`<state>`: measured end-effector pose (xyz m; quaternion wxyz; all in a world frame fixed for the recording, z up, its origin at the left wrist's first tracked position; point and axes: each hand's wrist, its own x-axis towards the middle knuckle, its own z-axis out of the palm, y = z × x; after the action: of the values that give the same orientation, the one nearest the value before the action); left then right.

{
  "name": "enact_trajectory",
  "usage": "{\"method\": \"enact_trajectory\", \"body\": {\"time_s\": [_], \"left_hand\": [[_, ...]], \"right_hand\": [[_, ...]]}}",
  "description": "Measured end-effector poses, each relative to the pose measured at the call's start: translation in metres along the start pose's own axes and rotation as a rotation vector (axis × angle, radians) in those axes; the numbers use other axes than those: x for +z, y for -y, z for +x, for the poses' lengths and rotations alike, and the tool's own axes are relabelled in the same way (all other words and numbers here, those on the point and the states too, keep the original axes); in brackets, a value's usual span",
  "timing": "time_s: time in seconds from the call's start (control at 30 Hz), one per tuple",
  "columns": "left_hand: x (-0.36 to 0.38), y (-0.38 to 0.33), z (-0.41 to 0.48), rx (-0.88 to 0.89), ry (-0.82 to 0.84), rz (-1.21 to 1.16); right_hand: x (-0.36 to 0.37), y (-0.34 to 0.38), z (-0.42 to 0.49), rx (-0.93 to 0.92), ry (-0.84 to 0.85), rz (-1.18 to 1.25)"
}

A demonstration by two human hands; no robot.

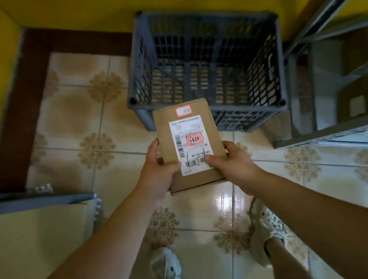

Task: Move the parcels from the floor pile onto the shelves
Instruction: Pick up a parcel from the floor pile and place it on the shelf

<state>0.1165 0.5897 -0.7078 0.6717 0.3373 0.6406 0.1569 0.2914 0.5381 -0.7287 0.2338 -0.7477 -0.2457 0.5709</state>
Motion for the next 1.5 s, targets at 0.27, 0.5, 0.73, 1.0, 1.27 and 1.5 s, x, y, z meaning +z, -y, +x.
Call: {"method": "enact_trajectory", "body": {"time_s": [0.27,0.5,0.73,1.0,1.27,1.5], "left_hand": [[-0.031,-0.099,-0.132,0.265,0.026,0.172],[0.039,-0.177,-0.285,0.477,0.102,0.199],[0.19,-0.176,-0.428,0.611,0.282,0.332],[0.377,-0.133,-0.568,0.679,0.513,0.46],[0.537,-0.105,-0.637,0.738,0.709,0.557],[0.685,-0.106,-0.635,0.706,0.885,0.549]], "right_hand": [[-0.037,0.077,-0.166,-0.112,-0.133,0.006],[-0.117,0.106,-0.337,-0.188,-0.318,0.071],[-0.237,0.042,-0.489,-0.245,-0.525,0.107],[-0.372,-0.09,-0.648,-0.178,-0.752,0.05],[-0.468,-0.175,-0.709,-0.117,-0.891,0.117],[-0.587,-0.219,-0.701,-0.088,-0.997,0.213]]}}
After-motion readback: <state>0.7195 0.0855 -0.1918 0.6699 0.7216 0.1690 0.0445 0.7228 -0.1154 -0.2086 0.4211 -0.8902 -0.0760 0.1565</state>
